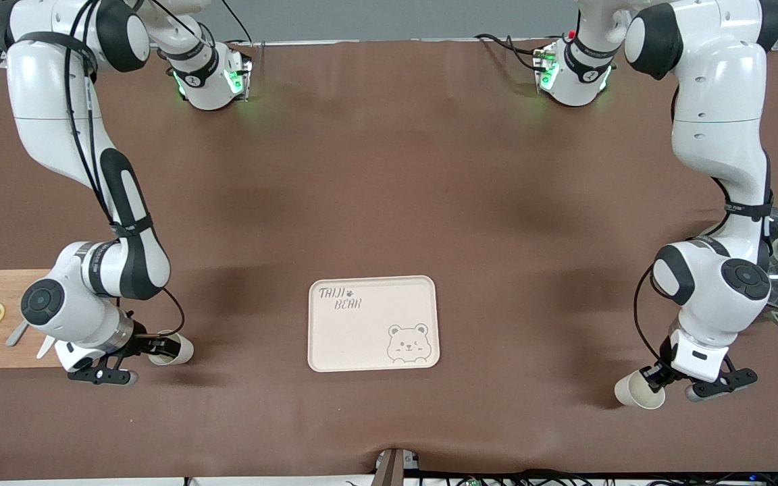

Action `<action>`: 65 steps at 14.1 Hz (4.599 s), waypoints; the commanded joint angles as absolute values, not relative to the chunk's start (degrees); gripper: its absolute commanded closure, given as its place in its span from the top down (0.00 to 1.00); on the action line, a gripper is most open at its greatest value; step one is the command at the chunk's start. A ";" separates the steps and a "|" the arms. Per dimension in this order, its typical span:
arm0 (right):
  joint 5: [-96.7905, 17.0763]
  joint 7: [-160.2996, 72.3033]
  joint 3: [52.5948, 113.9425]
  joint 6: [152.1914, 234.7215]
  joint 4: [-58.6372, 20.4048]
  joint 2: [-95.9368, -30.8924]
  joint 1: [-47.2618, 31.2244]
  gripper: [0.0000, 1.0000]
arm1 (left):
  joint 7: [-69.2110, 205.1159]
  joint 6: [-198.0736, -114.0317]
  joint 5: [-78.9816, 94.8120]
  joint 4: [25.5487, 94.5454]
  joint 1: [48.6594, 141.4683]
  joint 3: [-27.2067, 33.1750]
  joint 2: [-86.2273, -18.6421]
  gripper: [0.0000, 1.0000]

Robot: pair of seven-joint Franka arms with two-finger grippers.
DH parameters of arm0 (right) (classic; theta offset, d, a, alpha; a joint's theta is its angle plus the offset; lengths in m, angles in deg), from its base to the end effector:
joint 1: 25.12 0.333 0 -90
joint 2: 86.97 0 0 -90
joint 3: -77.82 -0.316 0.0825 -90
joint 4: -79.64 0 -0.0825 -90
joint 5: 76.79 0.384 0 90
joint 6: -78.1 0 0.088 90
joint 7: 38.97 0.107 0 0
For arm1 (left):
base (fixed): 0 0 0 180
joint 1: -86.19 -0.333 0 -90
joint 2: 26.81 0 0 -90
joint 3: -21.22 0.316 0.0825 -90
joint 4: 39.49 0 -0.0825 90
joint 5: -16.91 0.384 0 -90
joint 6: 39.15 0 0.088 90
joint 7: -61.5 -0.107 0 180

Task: Place white IKEA cup upright on tray with both arms
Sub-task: 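Close the right gripper on its cup rim while the left gripper grips its cup, then carry the right cup onto the tray while the left gripper carries its cup, then lower both cups upright onto the tray and open both grippers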

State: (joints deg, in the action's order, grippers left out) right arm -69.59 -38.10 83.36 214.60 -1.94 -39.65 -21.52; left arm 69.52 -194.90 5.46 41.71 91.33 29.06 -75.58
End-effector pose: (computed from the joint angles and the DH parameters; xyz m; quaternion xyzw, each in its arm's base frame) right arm 0.7406 -0.0091 0.2172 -0.9964 0.0491 -0.0687 0.0112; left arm 0.7651 0.0172 0.2419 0.9641 0.1359 0.2267 0.0264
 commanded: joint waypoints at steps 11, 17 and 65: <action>-66.60 -38.00 82.92 214.86 -1.57 -39.24 -21.51 0.00 | 88.81 -169.76 4.87 35.92 108.41 40.90 -69.70 0.00; -66.42 -35.99 82.65 205.05 2.98 -41.00 -20.99 0.00 | 99.28 -166.78 4.95 34.61 116.24 44.33 -69.96 0.00; -68.79 17.64 83.27 211.02 9.41 -37.04 6.09 1.00 | 135.15 -170.20 10.68 32.76 141.83 47.67 -75.78 1.00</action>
